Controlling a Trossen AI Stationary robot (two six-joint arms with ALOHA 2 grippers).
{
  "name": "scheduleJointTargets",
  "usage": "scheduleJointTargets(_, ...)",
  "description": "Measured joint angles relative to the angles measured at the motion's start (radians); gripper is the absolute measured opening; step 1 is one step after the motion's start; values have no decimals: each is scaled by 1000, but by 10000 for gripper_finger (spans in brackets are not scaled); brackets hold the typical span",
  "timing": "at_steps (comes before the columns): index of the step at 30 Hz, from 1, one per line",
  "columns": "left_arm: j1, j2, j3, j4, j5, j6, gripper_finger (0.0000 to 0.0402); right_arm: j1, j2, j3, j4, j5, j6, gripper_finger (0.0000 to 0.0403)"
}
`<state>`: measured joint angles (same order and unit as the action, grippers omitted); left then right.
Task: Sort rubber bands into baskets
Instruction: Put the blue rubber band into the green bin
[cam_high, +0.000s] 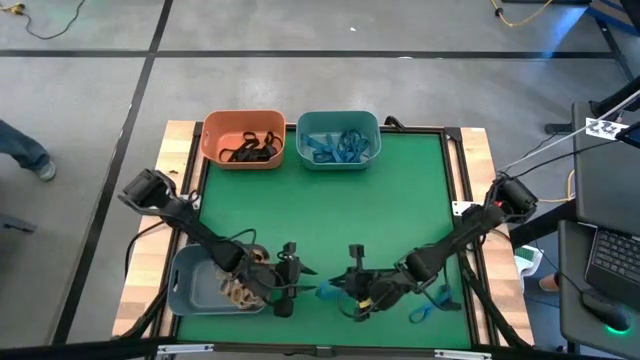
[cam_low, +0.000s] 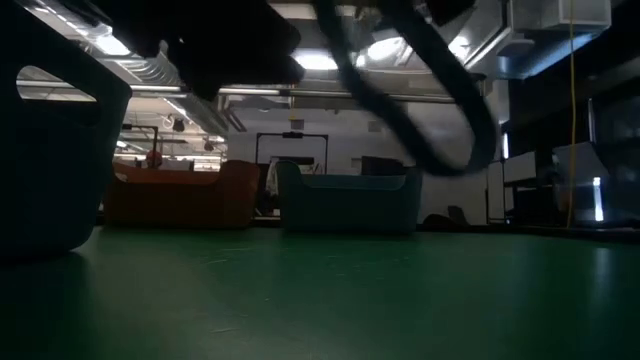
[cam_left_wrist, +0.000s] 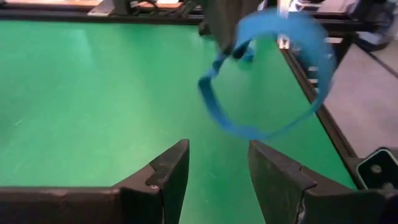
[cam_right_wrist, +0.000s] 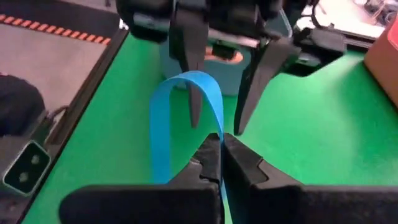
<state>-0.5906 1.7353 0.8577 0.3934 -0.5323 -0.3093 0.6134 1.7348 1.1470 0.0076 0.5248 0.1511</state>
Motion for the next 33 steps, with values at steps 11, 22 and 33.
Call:
scheduleJointTargets(11,12,9,0,7,112,47,161,-34,3,0,-8,-2,-43,7)
scheduleJointTargets(22,71,9,0,67,96,21,161,-38,11,0,51,9,-55,7)
scheduleJointTargets(33,80,9,0,117,117,45,161,-66,54,-1,139,-28,-82,7)
